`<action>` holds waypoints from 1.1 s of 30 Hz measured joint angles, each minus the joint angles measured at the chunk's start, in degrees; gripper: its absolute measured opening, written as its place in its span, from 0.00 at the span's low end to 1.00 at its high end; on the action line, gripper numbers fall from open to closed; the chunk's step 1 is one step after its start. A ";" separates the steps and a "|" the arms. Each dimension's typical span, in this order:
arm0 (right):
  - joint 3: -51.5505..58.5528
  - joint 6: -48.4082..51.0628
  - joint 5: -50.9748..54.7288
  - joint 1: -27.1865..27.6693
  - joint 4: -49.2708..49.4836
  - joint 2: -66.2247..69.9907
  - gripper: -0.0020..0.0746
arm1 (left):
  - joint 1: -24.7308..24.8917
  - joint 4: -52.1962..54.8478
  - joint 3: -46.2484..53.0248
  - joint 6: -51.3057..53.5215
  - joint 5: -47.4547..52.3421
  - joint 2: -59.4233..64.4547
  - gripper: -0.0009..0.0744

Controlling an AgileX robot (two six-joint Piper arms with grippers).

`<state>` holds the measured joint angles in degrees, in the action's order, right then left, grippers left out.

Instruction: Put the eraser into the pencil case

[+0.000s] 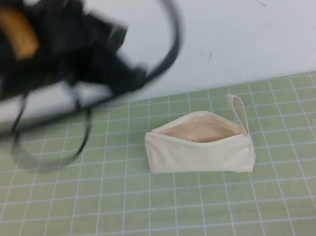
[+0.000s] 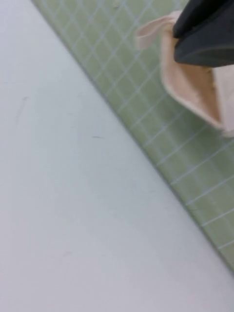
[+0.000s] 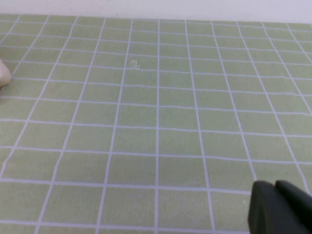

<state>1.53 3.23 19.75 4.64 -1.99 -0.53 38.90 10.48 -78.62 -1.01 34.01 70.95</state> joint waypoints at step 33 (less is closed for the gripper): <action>0.00 0.00 0.00 0.10 0.00 0.00 0.03 | -7.48 -2.56 47.02 -8.05 -14.91 -32.62 0.01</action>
<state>1.53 3.23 19.75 4.74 -1.99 -0.53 31.42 7.92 -31.59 -9.06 19.10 38.33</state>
